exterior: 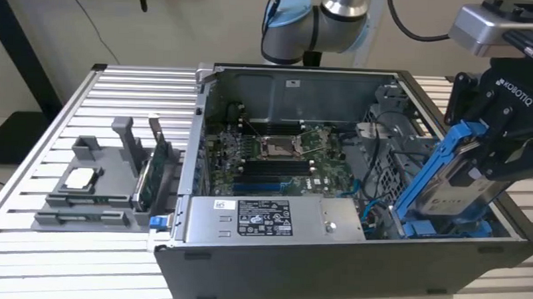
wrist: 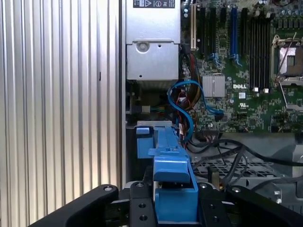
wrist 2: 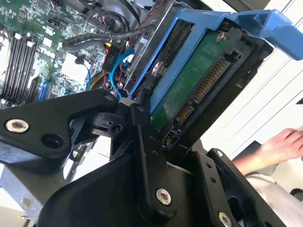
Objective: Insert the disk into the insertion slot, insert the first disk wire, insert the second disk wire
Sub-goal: 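Insert the disk into the insertion slot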
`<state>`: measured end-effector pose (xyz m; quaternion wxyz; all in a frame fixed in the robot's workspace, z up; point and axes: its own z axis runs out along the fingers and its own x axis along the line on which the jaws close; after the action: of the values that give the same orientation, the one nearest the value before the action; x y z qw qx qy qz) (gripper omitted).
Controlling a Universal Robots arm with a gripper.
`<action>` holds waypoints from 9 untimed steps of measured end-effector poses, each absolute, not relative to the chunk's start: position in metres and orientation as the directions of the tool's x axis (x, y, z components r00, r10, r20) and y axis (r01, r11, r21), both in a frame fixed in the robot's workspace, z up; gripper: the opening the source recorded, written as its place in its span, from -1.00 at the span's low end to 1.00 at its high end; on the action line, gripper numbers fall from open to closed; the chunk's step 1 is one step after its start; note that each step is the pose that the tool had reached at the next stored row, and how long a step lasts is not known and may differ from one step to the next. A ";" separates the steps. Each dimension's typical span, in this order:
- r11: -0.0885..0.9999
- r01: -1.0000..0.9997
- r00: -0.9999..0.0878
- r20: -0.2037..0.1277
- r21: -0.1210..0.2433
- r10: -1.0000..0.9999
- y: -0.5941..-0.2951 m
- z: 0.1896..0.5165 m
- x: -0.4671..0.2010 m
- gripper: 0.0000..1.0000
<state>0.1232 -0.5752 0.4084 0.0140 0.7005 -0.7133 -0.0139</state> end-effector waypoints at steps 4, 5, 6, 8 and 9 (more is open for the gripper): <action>0.018 -0.999 -0.018 -0.001 0.039 -1.000 -0.575 0.404 0.123 -0.35; 0.018 -0.999 -0.018 -0.001 0.039 -1.000 -0.575 0.402 0.123 -0.35; 0.018 -0.999 -0.018 -0.002 0.039 -1.000 -0.575 0.401 0.124 -0.35; 0.018 -0.999 -0.018 -0.002 0.040 -1.000 -0.575 0.401 0.124 -0.35; 0.018 -0.999 -0.018 -0.002 0.040 -1.000 -0.575 0.401 0.124 -0.35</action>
<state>0.1242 -0.5752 0.4009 0.0132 0.7005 -0.7133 -0.0148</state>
